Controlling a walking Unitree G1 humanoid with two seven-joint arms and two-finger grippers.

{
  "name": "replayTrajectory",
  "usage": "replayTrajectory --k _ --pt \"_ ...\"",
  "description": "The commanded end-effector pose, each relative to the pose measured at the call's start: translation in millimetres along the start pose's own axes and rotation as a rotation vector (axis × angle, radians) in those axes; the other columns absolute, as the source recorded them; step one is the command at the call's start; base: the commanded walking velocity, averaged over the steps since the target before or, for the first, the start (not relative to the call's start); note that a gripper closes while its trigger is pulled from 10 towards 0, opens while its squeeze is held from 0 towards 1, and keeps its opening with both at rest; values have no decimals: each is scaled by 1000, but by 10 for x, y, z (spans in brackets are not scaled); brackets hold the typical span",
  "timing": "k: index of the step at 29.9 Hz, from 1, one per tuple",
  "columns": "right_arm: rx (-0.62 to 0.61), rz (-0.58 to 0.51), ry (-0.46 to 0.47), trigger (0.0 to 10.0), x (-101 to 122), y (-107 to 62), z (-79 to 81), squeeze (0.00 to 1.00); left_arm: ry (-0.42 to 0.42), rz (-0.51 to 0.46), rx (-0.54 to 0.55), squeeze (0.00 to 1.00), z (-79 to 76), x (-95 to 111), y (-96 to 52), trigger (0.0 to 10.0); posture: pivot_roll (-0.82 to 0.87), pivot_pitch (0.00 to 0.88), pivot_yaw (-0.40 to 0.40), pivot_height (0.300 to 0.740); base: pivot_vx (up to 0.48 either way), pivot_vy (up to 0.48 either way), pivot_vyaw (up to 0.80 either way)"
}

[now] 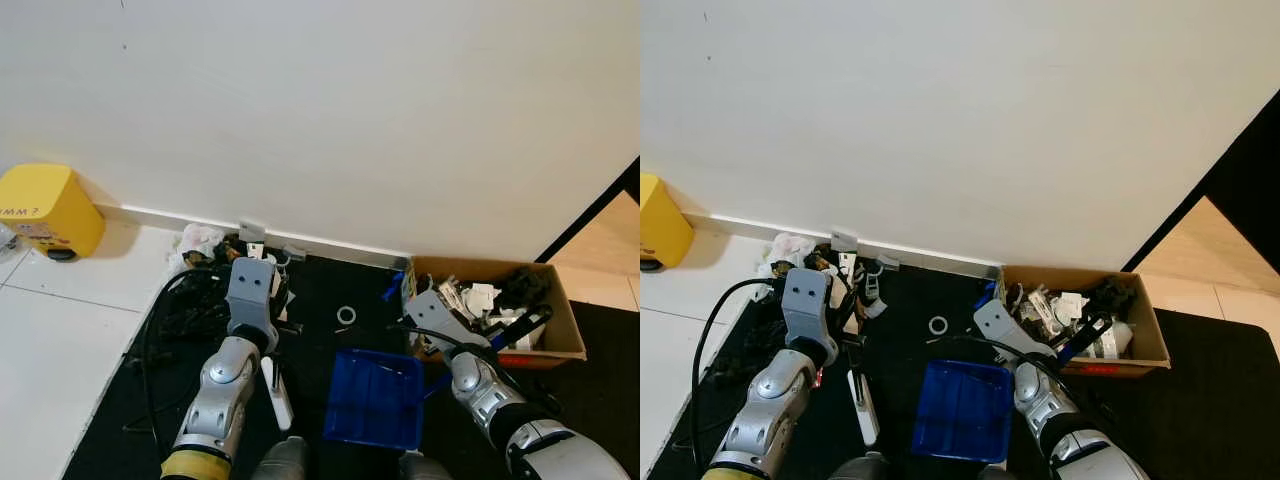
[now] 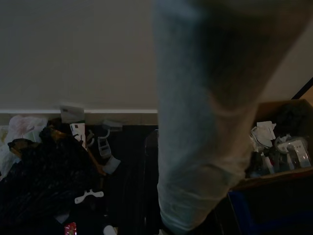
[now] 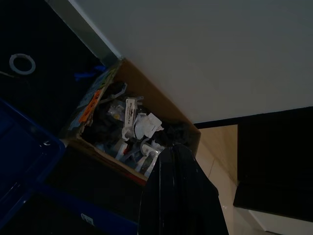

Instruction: Sweep floor

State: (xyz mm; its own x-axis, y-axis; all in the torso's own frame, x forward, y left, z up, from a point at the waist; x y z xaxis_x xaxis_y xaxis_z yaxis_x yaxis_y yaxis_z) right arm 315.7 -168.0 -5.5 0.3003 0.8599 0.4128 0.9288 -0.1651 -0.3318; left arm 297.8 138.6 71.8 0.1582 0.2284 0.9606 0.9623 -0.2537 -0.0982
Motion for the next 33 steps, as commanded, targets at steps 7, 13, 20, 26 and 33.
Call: replayTrajectory --k 7,13,20,26,33 --pt "19 31 8 10000 -71 -46 84 0 6 31 -6 0 -5 -63 -41 10000 187 133 -26 740 0 0 0" --pt "19 30 8 10000 -66 -51 95 0 13 28 -15 0 -4 -16 10 10000 195 122 -14 740 0 0 0" --pt "17 30 8 10000 -80 -58 98 0 22 26 15 0 106 0 -38 10000 198 123 -17 740 0 0 0" --pt "14 32 9 10000 -100 -58 88 0 14 31 23 0 86 -37 -43 10000 198 110 -24 740 0 0 0" --pt "16 35 9 10000 -116 -65 97 0 10 45 13 0 65 -84 -43 10000 187 86 -22 740 0 0 0"
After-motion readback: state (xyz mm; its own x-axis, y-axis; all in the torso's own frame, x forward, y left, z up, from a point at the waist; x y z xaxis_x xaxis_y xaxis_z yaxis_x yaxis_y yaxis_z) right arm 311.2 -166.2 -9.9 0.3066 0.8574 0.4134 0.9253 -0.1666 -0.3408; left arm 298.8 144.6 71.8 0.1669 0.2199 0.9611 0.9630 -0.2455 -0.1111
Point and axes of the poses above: a point about 5 cm out from each wrist's last joint towards the gripper, its own y axis pointing out of the wrist towards the gripper, its own x axis along the axis of the wrist's last joint, z = x × y, the point moved 2 cm from there along y, pointing out of the wrist towards the gripper, and after that the axes turned 15 degrees about -y, right-handed, at the moved point
